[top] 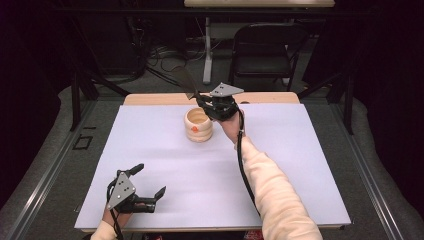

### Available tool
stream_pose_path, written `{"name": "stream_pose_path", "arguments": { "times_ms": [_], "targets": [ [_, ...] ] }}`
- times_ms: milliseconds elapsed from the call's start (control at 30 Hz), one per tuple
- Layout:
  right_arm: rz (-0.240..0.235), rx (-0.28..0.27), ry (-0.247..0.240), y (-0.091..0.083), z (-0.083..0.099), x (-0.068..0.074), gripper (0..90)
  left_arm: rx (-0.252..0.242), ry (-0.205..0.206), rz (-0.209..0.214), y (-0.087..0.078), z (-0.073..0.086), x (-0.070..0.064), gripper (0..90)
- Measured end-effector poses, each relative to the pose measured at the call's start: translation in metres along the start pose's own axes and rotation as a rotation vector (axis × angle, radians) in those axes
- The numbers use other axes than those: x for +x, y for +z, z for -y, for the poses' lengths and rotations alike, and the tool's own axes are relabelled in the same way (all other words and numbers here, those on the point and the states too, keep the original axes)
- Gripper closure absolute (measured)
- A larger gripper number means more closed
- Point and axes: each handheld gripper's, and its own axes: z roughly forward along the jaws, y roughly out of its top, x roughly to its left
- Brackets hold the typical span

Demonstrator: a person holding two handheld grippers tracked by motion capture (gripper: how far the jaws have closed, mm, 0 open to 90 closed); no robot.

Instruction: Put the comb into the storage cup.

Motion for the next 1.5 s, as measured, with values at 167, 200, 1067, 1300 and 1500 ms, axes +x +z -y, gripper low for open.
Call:
{"name": "stream_pose_path", "arguments": {
  "times_ms": [167, 200, 1067, 1300, 1500],
  "targets": [
    [0.003, -0.014, 0.008, 0.002, -0.003, 0.000, 72.1, 0.001, 0.002, -0.002, 0.000, 0.000, 0.000, 0.1],
    [0.004, -0.017, 0.008, 0.002, -0.003, 0.000, 72.1, 0.001, 0.002, -0.003, 0.000, 0.000, -0.001, 0.1],
    [-0.017, -0.046, -0.013, 0.021, -0.007, 0.006, 72.0, -0.004, -0.007, -0.007, -0.001, 0.000, 0.000, 0.1],
    [-0.024, -0.043, -0.020, 0.028, -0.009, 0.007, 72.0, -0.004, -0.008, -0.007, -0.001, 0.000, 0.001, 0.1],
    [-0.027, -0.035, -0.021, 0.033, -0.008, 0.007, 72.0, -0.005, -0.008, -0.008, -0.001, 0.000, 0.000, 0.1]
  ]
}}
